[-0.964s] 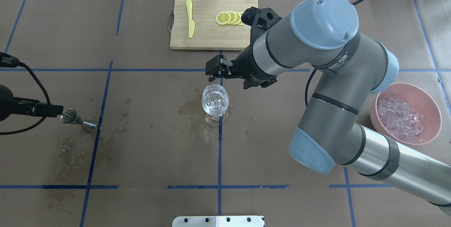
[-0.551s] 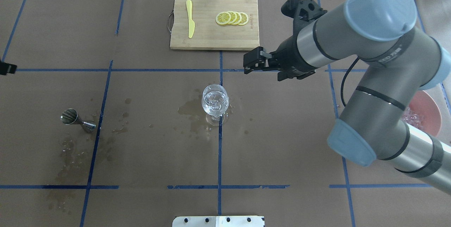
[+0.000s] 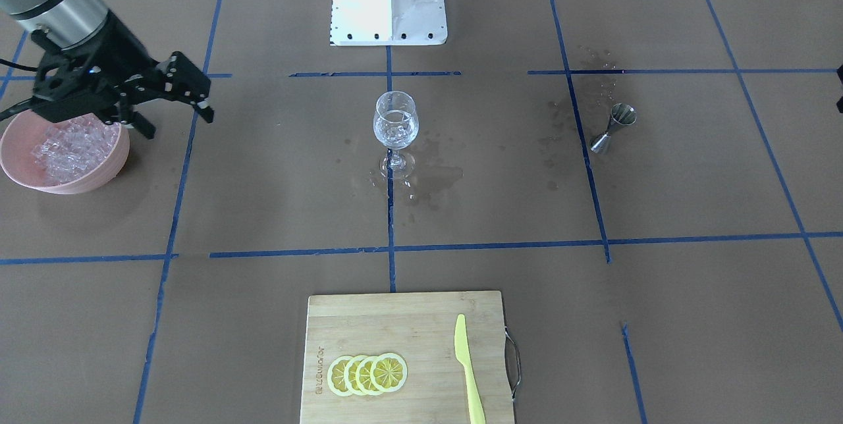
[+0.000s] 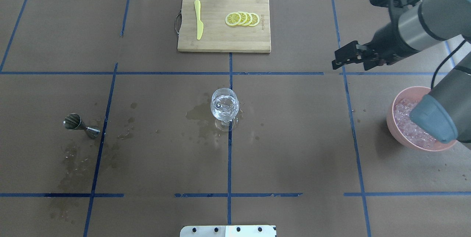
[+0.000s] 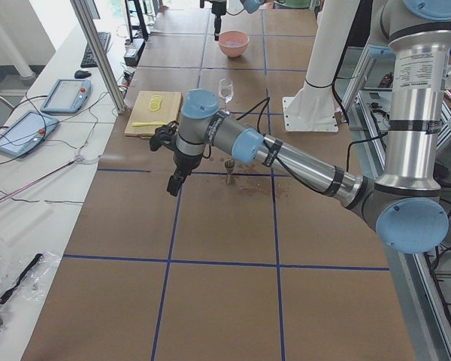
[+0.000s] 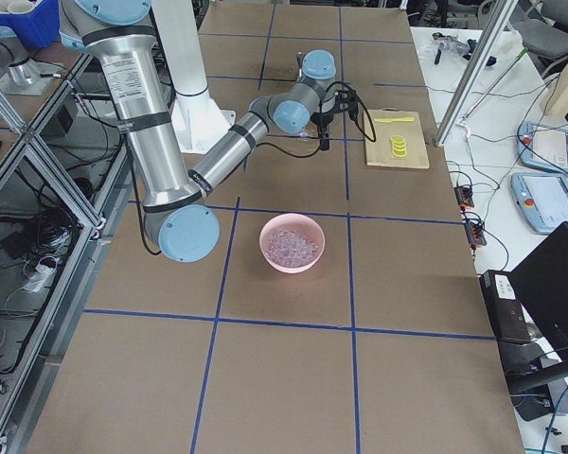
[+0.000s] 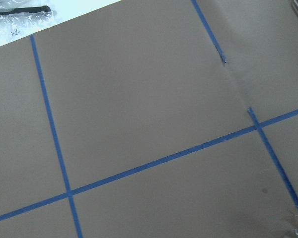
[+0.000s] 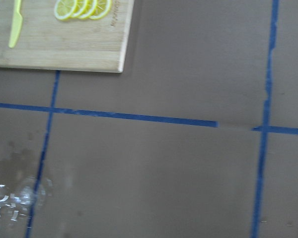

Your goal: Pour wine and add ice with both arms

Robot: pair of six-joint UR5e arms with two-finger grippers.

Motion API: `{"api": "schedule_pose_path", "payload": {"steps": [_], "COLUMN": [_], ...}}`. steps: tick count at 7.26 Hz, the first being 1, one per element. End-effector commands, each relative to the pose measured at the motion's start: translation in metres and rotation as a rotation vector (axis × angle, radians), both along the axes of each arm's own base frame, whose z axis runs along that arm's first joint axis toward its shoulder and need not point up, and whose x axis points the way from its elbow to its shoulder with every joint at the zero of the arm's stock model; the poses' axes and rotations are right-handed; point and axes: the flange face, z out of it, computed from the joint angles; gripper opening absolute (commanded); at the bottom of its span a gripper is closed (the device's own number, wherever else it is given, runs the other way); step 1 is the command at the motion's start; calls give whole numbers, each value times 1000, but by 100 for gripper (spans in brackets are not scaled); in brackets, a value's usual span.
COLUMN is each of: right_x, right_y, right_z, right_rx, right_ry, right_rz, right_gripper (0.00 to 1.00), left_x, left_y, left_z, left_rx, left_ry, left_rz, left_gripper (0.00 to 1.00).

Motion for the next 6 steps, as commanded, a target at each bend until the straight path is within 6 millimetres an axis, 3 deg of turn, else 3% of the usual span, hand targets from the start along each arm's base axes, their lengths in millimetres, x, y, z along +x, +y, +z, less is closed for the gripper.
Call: {"api": "schedule_pose_path", "payload": {"steps": [1, 3, 4, 5, 6], "right_x": [83, 170, 221, 271, 302], "right_y": [-9, -22, -23, -26, -21], "right_z": [95, 160, 207, 259, 296], "right_rx": [53, 63, 65, 37, -8], "right_ry": [197, 283, 276, 190, 167], "right_rz": [-129, -198, -215, -203, -173], "right_gripper": [100, 100, 100, 100, 100], "left_x": [-31, -35, -35, -51, -64], "left_y": [-1, 9, 16, 19, 21], "left_z": [33, 49, 60, 82, 101], "left_rx": [-5, -38, -60, -104, -137], "left_ry": [-28, -17, -17, -14, -11], "left_rz": [14, 18, 21, -11, -37], "left_gripper": [100, 100, 100, 100, 100]}}
